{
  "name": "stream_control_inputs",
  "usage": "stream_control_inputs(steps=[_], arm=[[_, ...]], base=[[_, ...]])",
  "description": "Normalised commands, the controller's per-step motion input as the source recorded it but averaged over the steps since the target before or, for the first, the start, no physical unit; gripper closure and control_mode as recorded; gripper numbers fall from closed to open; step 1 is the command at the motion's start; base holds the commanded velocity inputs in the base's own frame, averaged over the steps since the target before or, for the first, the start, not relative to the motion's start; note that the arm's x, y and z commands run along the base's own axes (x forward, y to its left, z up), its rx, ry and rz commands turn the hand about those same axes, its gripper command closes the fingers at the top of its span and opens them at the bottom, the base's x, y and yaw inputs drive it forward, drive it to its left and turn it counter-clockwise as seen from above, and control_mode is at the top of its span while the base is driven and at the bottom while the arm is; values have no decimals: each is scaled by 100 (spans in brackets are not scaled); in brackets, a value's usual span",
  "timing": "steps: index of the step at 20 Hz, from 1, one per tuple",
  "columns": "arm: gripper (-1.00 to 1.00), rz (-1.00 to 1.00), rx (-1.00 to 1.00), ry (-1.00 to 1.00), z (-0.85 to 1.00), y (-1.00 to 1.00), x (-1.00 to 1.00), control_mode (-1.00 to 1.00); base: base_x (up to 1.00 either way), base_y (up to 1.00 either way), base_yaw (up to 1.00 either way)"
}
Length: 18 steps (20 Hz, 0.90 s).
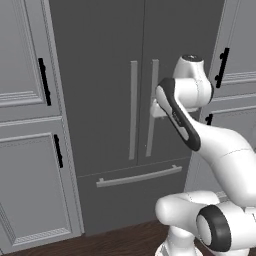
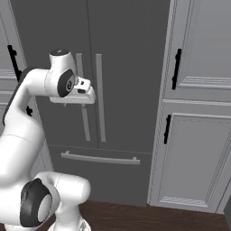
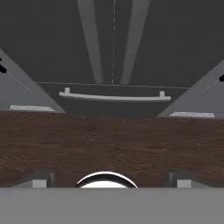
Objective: Take the strawberry from the fridge and place it on top of the pancake, located on the dining counter.
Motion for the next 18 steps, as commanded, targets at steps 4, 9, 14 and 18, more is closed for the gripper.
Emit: stream_control_inputs(steps=[4, 9, 14, 18], arm=[[-100, 5, 1, -28, -15, -14, 87, -100], [-100, -1, 4, -14, -1, -19, 89, -100], [-100, -9, 0, 0, 0, 0, 93, -100], [-100, -9, 0, 0, -3, -2, 86, -100]], base=[[0, 0, 0], [0, 0, 0], [0, 0, 0], [0, 0, 0]])
